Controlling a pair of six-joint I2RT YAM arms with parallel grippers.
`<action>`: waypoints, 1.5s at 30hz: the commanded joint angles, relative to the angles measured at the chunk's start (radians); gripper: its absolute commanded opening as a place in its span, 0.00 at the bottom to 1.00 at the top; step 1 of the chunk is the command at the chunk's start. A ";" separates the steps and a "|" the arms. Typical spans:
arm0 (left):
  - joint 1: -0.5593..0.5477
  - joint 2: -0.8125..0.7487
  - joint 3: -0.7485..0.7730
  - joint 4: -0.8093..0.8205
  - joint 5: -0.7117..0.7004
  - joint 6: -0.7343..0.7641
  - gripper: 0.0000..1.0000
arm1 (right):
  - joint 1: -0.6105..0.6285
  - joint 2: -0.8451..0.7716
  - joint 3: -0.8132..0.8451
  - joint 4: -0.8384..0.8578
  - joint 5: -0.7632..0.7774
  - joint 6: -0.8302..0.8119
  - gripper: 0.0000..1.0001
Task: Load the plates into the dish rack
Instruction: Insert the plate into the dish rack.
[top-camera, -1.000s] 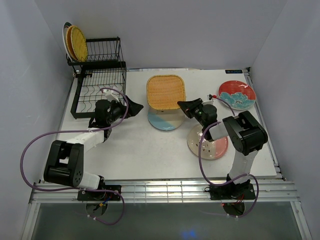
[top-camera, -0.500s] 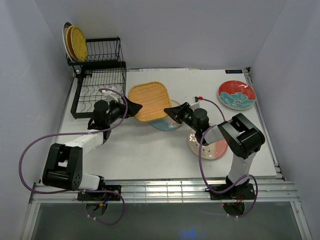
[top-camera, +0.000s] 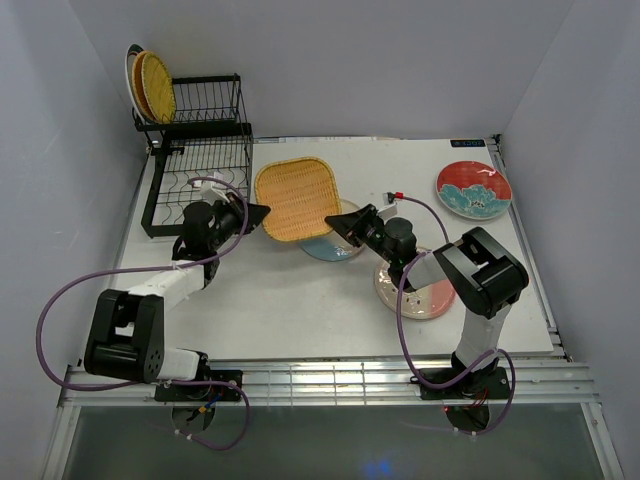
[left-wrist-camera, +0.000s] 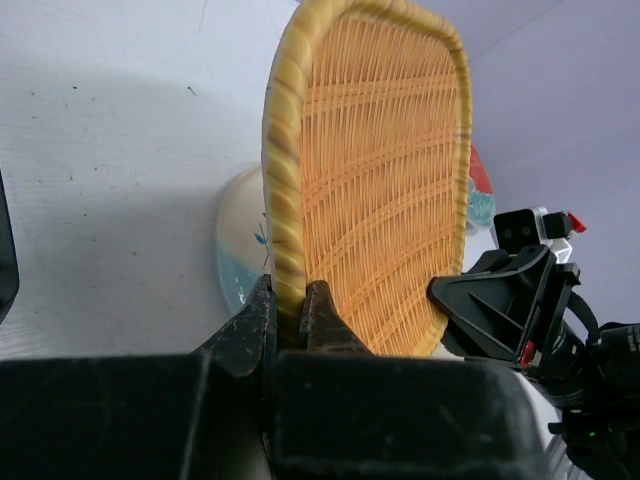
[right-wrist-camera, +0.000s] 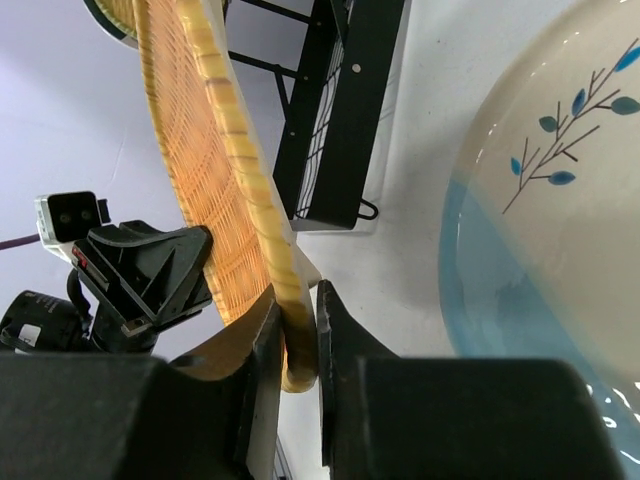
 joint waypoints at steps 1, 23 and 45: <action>-0.019 -0.043 0.003 0.022 0.097 0.042 0.00 | 0.018 -0.018 0.044 0.201 -0.015 -0.012 0.09; 0.001 -0.186 -0.044 0.022 0.011 0.108 0.00 | 0.015 -0.024 0.055 0.150 0.004 -0.128 0.83; 0.009 -0.335 0.262 -0.243 -0.221 0.401 0.00 | -0.020 -0.150 -0.029 0.041 0.168 -0.274 0.97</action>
